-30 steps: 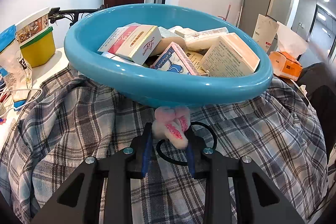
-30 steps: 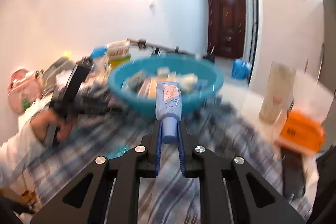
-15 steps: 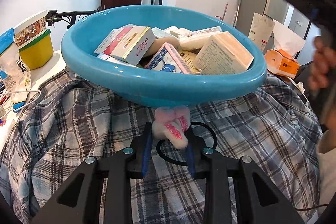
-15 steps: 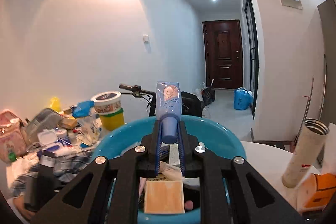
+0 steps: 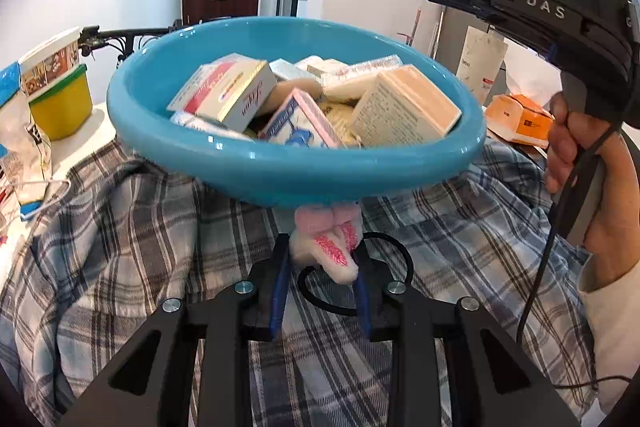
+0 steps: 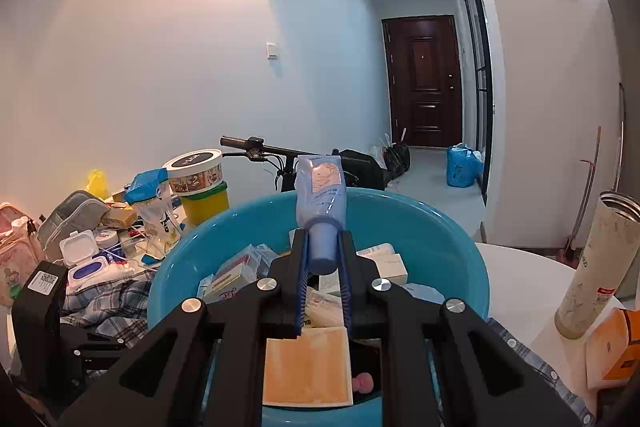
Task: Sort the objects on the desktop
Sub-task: 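Lift the blue tube over the basin with the right tool while the left tool lifts the pink puff, then carry the pink puff over the basin with the left tool while the right tool holds the tube above it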
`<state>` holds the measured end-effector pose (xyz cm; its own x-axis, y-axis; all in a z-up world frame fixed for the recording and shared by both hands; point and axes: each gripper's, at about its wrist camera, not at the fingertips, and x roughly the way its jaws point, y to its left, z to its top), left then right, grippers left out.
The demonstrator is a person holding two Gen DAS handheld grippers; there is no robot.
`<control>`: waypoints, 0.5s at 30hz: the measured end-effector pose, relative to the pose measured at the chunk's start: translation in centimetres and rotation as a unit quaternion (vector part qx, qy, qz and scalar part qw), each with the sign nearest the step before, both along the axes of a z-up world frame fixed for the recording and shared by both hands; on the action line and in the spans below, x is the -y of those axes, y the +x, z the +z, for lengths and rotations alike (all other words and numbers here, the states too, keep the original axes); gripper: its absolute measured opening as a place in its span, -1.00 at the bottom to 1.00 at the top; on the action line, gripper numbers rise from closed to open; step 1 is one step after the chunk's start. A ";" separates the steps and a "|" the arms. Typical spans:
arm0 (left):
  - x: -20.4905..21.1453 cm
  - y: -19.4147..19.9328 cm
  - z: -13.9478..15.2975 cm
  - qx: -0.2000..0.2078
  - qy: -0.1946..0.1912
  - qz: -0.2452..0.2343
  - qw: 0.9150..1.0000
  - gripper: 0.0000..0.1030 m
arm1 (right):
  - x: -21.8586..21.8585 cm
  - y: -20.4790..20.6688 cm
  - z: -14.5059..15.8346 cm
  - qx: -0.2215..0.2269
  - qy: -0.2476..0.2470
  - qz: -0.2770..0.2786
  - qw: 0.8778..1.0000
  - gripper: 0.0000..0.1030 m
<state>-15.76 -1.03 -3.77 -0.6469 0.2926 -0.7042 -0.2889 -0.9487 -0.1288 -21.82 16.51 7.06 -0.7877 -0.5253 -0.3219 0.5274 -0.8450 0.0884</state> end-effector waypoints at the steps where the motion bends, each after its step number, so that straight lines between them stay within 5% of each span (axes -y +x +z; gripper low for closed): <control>1: 0.0 0.3 -0.1 0.002 -0.004 0.001 1.000 -0.41 | 0.0 0.0 -0.1 0.001 0.000 0.001 1.000 -0.75; 7: 1.7 3.0 1.3 -0.006 0.021 0.006 1.000 -0.41 | 0.0 -0.1 -0.2 0.006 0.002 0.001 1.000 -0.75; 15: 2.8 5.0 9.9 -0.100 0.032 0.009 0.994 -0.41 | 0.0 0.0 -0.4 0.013 0.003 0.002 1.000 -0.75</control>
<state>-10.75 -3.86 6.17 -0.7779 0.3191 -0.5414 -0.2969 -0.9459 -0.1308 -21.83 16.53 6.67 -0.7772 -0.5258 -0.3458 0.5279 -0.8438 0.0966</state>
